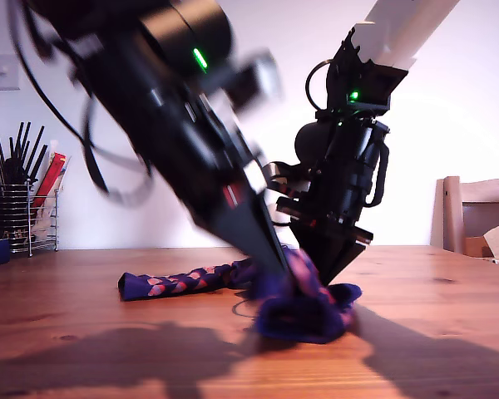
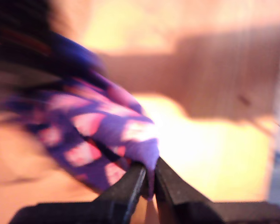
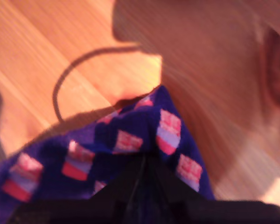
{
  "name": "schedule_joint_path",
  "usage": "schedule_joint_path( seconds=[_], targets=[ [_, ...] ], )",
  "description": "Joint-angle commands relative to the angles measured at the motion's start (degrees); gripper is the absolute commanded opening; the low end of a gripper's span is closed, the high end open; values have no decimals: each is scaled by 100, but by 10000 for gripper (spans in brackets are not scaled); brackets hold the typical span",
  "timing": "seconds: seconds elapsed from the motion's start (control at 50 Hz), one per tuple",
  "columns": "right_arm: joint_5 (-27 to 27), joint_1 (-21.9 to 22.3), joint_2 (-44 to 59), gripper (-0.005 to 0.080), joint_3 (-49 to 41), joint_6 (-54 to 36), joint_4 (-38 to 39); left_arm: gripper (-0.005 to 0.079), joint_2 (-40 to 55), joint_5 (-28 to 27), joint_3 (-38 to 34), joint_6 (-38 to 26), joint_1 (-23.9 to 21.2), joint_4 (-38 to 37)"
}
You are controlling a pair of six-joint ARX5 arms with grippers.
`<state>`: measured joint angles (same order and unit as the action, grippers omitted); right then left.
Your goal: Fold the socks in front of you. After folding them, place them to the left side.
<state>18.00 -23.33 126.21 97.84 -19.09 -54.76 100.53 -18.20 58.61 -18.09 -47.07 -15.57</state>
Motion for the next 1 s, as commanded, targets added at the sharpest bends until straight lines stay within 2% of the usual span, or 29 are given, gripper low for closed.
schedule_joint_path(
  seconds=[0.0,0.18,0.4,0.54,0.64,0.86,0.98],
  targets=[
    [-24,15,177,-13,90,-28,-4,-22,385,-90,-129,46,-221,37],
    [-17,11,177,-13,90,-44,-70,-22,608,-85,-129,170,-455,262],
    [-15,15,177,-13,90,-87,-177,-20,540,-87,-127,227,-356,321],
    [-15,15,177,-13,90,-118,-177,17,402,-92,-127,223,-306,245],
    [-15,15,177,-13,90,-181,-210,70,127,-90,-127,221,-238,240],
    [-15,15,177,-13,90,-192,-197,280,-219,-136,-127,334,-129,304],
    [-17,15,177,-13,90,-201,-160,292,-221,-295,-127,382,-131,186]
  ],
)
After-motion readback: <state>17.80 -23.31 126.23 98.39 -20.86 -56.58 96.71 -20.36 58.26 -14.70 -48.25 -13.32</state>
